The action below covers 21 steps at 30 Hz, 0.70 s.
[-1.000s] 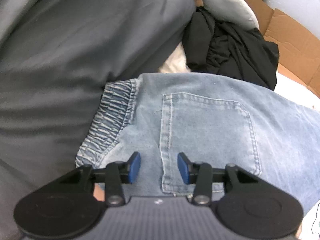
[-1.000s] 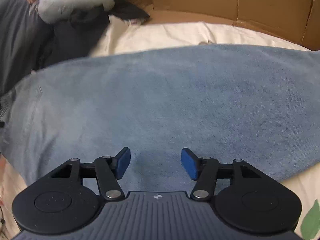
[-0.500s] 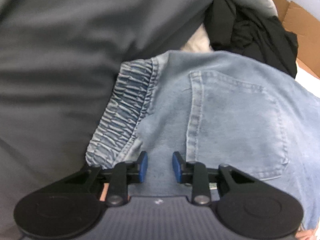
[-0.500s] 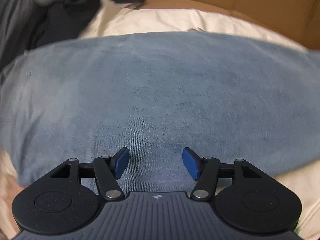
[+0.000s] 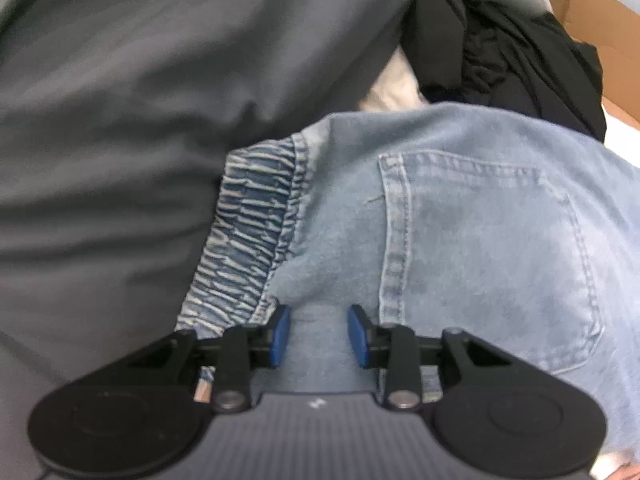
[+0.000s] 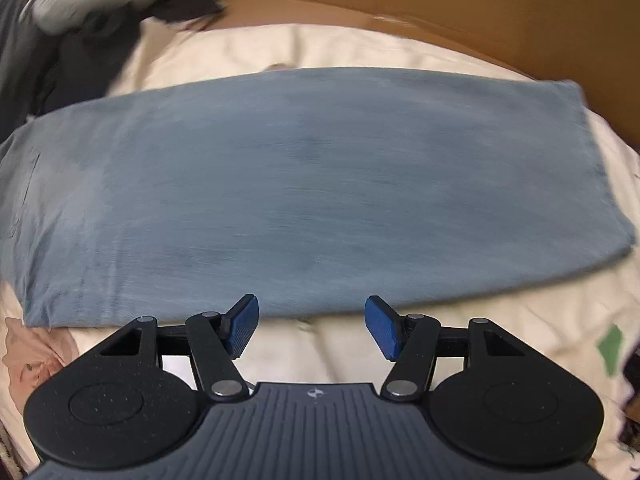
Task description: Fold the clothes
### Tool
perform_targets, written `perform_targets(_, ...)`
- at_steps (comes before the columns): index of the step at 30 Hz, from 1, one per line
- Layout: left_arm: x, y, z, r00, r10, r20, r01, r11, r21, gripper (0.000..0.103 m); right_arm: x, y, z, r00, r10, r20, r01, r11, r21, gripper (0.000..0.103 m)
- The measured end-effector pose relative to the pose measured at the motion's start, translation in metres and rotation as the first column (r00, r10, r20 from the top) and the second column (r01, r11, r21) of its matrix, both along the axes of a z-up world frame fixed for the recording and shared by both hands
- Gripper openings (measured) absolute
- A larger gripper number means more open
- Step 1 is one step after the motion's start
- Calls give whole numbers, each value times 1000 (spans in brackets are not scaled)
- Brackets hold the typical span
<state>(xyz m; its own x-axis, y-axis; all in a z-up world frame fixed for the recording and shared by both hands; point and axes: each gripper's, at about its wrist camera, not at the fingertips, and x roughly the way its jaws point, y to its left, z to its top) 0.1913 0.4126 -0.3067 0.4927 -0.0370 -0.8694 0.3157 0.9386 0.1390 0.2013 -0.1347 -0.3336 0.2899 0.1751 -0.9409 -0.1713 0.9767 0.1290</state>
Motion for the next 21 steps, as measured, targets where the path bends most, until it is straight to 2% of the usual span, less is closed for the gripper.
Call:
perform_targets(5, -6, -6, 18, 1000, 29, 7, -29, 999, -23, 48, -5, -45, 10, 998, -58, -9, 58, 998, 10, 66)
perform_targets(8, -10, -7, 27, 999, 47, 6, -47, 999, -15, 56, -10, -72, 10, 995, -101, 9, 101, 995, 8, 69)
perform_targets(10, -15, -9, 33, 998, 66, 6, -66, 998, -3, 57, -14, -92, 9, 990, -136, 31, 135, 991, 21, 73)
perform_targets(12, -21, -10, 37, 996, 87, 3, -87, 996, 4, 59, -20, -113, 8, 979, -194, 69, 190, 980, 62, 78)
perform_targets(15, -29, -11, 45, 995, 102, -21, -101, 995, 14, 58, -29, -142, 0, 951, -289, 107, 272, 951, 147, 78)
perform_targets(19, -38, -18, 59, 991, 121, -57, -122, 993, -1, 58, -41, -165, -8, 918, -355, 179, 308, 919, 246, 78)
perform_targets(21, -43, -24, 65, 990, 125, -59, -125, 992, 4, 58, -45, -175, -12, 891, -401, 213, 338, 899, 278, 78)
